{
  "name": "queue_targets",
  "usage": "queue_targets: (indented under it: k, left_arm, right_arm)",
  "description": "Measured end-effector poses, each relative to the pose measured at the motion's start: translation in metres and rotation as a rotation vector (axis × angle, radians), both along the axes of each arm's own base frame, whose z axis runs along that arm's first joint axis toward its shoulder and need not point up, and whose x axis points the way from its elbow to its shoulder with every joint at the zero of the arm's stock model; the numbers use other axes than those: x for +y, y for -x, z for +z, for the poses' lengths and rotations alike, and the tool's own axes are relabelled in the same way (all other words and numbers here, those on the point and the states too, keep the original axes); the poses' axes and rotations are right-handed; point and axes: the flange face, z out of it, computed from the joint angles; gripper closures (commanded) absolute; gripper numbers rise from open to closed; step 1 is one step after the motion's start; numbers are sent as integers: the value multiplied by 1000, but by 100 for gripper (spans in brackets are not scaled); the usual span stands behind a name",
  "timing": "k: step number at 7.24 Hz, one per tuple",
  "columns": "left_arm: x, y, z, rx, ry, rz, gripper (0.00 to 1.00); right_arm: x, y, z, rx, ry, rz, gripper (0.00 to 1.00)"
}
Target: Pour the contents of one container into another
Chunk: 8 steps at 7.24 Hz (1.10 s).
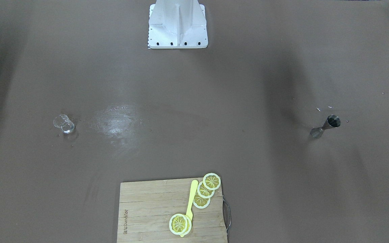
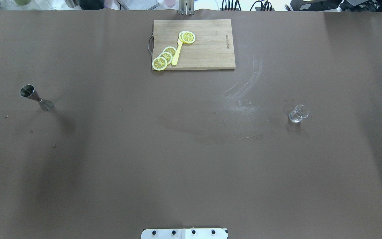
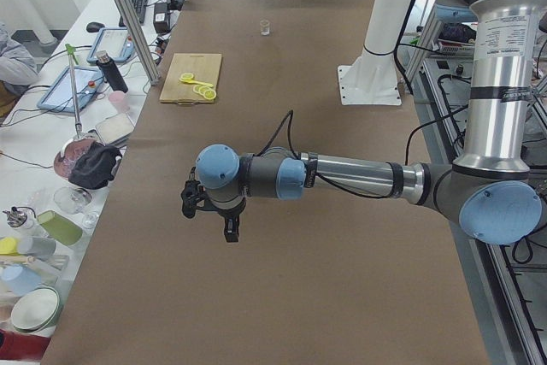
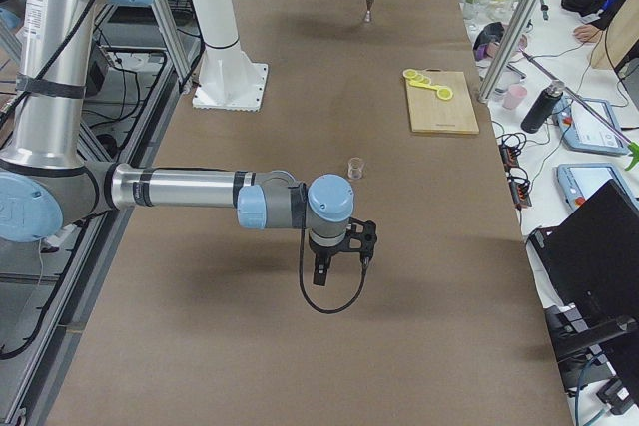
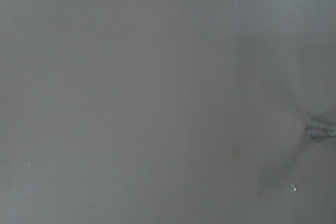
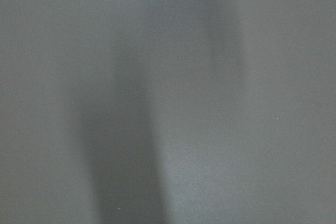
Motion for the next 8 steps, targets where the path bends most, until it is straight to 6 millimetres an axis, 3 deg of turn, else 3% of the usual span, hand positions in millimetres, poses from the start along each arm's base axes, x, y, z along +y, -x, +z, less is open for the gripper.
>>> queue_targets:
  k: [8]
  left_arm:
    - [0,0,0,-1,-1,1,1]
  right_arm:
    - [-6,0,-3,1,-18,-7,0]
